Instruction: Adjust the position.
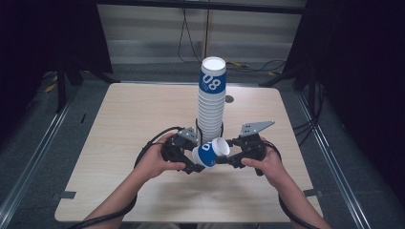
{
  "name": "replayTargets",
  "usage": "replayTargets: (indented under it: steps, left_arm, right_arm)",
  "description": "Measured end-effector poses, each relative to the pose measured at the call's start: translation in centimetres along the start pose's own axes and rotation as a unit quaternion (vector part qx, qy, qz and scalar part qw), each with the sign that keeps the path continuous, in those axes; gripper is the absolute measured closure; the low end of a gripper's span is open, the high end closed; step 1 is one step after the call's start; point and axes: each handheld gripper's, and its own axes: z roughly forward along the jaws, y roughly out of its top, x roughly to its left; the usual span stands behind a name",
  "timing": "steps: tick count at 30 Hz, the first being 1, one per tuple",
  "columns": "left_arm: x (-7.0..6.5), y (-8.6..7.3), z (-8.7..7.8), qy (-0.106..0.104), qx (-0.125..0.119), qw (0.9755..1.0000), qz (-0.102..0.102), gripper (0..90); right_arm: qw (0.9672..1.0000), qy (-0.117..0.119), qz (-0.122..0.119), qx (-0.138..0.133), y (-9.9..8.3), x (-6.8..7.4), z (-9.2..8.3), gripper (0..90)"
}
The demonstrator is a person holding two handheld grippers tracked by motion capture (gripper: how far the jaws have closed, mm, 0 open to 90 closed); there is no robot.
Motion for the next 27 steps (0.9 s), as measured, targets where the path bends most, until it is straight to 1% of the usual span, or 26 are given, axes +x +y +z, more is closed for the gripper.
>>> replayTargets:
  steps: [3,5,13,21,25,27]
  left_arm:
    - [0.02,-0.01,0.24,0.0,-0.004,1.0,0.001,15.9]
    - [0.03,0.01,0.32,-0.002,-0.001,1.0,0.001,15.9]
    - [0.0,-0.01,0.59,-0.004,-0.005,1.0,-0.001,15.9]
    - [0.06,0.01,0.67,-0.002,-0.004,1.0,0.0,15.4]
    - [0.02,-0.02,0.67,0.0,-0.009,1.0,-0.002,15.5]
    - [-0.01,0.03,0.6,0.002,-0.007,1.0,0.002,15.6]
  right_arm:
    - [1.0,0.001,0.0,0.0,-0.02,-0.03,-0.05,28.0]
    - [1.0,0.001,0.001,0.0,-0.03,-0.03,-0.08,28.0]
    - [1.0,0.003,0.004,-0.001,-0.09,-0.08,-0.17,28.0]
    - [1.0,0.004,0.004,-0.002,-0.08,-0.02,-0.1,28.0]
    - [1.0,0.003,0.004,-0.003,-0.09,-0.02,-0.12,28.0]
    - [1.0,0.002,0.003,-0.003,-0.08,-0.01,-0.15,27.9]
